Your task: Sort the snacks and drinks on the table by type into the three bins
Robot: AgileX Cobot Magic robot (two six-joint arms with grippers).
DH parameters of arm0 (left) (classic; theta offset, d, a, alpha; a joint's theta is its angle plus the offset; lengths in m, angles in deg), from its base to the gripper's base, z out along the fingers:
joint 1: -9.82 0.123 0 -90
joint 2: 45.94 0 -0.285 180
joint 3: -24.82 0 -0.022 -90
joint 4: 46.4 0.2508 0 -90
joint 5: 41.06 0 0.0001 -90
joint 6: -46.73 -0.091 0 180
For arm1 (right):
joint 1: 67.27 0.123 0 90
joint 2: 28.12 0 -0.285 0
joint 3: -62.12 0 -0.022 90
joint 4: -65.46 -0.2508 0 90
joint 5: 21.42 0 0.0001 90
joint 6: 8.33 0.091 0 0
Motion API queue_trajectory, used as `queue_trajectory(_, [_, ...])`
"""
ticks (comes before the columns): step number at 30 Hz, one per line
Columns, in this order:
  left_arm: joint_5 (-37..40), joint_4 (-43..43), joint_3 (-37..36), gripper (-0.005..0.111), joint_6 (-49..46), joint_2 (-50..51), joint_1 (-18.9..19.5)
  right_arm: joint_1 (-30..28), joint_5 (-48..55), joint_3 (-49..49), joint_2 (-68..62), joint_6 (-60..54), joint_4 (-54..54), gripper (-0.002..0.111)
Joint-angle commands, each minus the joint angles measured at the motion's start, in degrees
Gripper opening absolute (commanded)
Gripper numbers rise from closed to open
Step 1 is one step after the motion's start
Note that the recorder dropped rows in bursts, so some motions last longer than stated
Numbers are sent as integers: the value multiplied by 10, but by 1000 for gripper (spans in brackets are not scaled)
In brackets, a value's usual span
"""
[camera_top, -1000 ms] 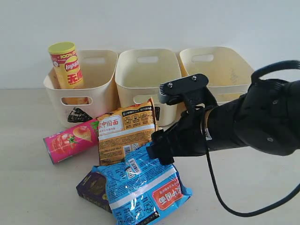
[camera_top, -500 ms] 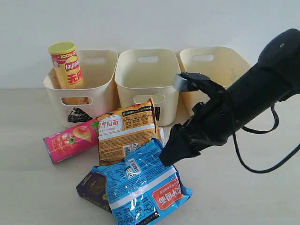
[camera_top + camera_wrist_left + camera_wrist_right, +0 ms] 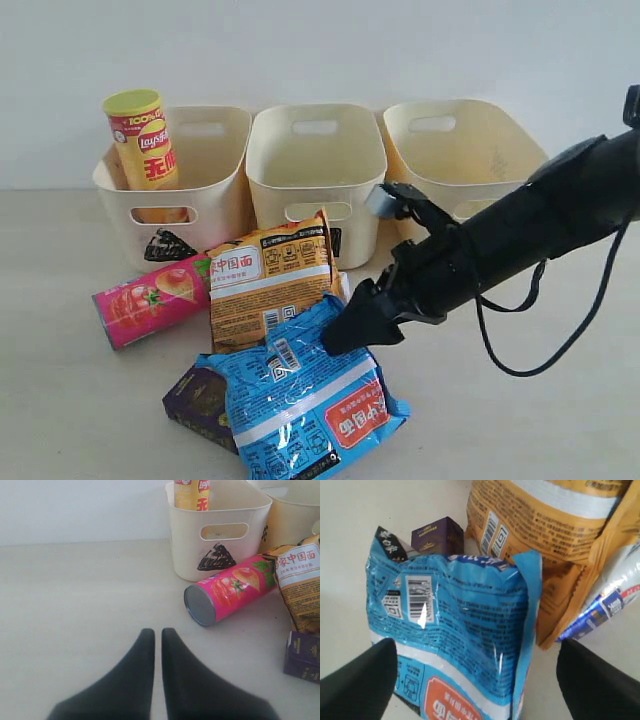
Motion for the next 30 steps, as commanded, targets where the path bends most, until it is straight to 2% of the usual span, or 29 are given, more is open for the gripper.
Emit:
queue_trajectory(1, [-8,-1,2,4,4,-2,1,-4,4,15,-35,-53,-46,78])
queue_trajectory(11, [-8,-1,2,4,4,-2,1,-4,56,14,-58,-105,-72,77])
queue_trajectory(13, [-8,-1,2,4,4,-2,1,-4,70,14,-58,-108,-53,62])
queue_trajectory(14, [-8,-1,2,4,4,-2,1,-4,71,14,-58,-108,-39,51])
queue_trajectory(15, [-8,-1,2,4,4,-2,1,-4,71,14,-58,-99,-31,46])
queue_trajectory(17, [-8,-1,2,4,4,-2,1,-4,67,14,-58,-89,-19,50])
queue_trajectory(20, [-8,-1,2,4,4,-2,1,-4,63,14,-58,-78,-14,71])
queue_trajectory(22, [-8,-1,2,4,4,-2,1,-4,67,14,-58,-76,-15,80])
queue_trajectory(30, [-8,-1,2,4,4,-2,1,5,101,14,-59,-56,0,81])
